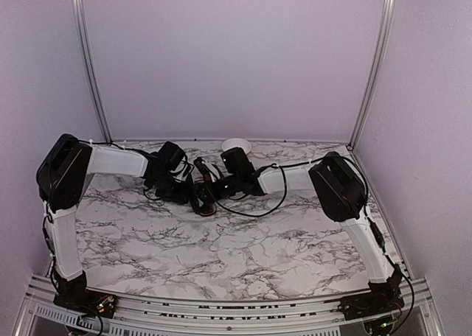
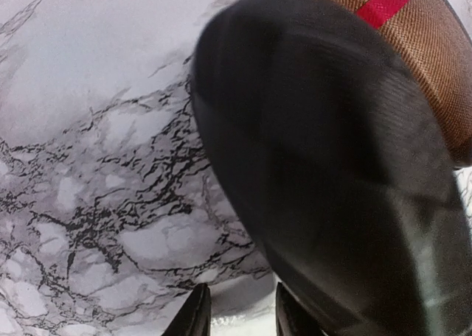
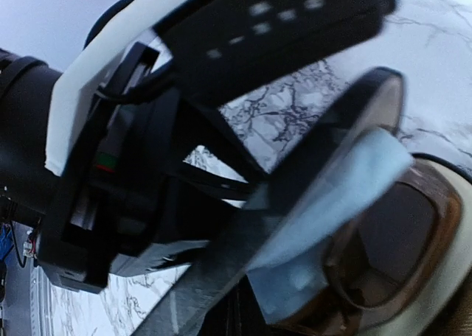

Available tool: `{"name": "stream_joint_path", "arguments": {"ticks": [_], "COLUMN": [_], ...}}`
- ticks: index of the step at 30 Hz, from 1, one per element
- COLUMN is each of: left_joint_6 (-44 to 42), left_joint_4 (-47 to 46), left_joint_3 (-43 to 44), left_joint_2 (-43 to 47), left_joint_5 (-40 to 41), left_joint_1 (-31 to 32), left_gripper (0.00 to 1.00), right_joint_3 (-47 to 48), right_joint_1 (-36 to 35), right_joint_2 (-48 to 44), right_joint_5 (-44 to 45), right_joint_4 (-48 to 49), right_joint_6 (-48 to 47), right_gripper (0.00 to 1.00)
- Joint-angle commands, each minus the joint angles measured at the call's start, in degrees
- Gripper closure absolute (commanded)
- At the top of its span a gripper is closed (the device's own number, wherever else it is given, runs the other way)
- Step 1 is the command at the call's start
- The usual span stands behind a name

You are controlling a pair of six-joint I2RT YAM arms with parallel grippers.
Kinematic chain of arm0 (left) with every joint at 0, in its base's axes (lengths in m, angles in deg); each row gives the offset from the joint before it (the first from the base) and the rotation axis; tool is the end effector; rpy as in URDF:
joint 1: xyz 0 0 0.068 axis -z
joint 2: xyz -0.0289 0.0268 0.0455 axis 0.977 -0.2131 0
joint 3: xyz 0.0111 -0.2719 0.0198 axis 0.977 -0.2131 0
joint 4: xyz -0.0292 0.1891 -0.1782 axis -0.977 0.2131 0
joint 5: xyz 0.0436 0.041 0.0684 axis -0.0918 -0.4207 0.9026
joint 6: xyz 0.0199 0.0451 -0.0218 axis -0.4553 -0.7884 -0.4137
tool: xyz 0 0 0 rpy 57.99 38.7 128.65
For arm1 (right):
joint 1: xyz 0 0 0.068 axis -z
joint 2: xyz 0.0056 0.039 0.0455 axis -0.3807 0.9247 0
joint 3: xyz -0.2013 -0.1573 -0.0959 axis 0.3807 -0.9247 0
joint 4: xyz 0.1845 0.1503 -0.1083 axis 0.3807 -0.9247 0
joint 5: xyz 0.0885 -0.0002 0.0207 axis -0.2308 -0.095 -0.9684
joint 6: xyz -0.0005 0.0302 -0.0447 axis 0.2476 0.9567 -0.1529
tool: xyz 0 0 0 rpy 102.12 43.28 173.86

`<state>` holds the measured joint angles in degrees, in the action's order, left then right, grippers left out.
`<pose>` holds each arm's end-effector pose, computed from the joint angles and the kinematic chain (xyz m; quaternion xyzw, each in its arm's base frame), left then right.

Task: Organize the sunglasses
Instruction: Close the sunglasses case at the center of the board.

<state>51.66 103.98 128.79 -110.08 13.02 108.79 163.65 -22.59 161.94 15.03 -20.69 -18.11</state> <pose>0.3506 -0.2135 0.1478 0.1623 0.9514 -0.1207 0.2324 0.3673 0.3972 0.1230 -0.3520 0.7717 0.4708 0.2427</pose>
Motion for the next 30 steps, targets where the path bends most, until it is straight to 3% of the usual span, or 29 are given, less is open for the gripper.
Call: {"name": "stream_joint_path", "arguments": {"ticks": [1, 10, 17, 30], "left_joint_6": [-1.95, -1.45, 0.56, 0.93], "left_joint_4": [7.36, 12.05, 9.01, 7.96], "left_joint_3": [1.75, 4.05, 0.64, 1.03], "left_joint_2": [-3.37, -5.09, -2.97, -0.68], "left_joint_5": [-0.77, 5.94, 3.63, 5.51], "left_joint_1": [0.64, 1.11, 1.24, 1.25], "left_gripper": [0.69, 0.70, 0.70, 0.70], "right_joint_3": [-2.60, -3.84, -3.76, -2.17], "right_joint_1": [-1.17, -1.17, -1.33, -1.69], "right_joint_2": [-0.28, -1.39, -4.50, -9.75], "right_joint_5": [-1.75, -0.72, -0.01, 10.47], "right_joint_4": [1.11, 1.78, 0.64, -16.69], "right_joint_6": [1.24, 2.12, 3.58, -3.59], "right_gripper": [1.00, 1.00, 1.00, 0.96]}}
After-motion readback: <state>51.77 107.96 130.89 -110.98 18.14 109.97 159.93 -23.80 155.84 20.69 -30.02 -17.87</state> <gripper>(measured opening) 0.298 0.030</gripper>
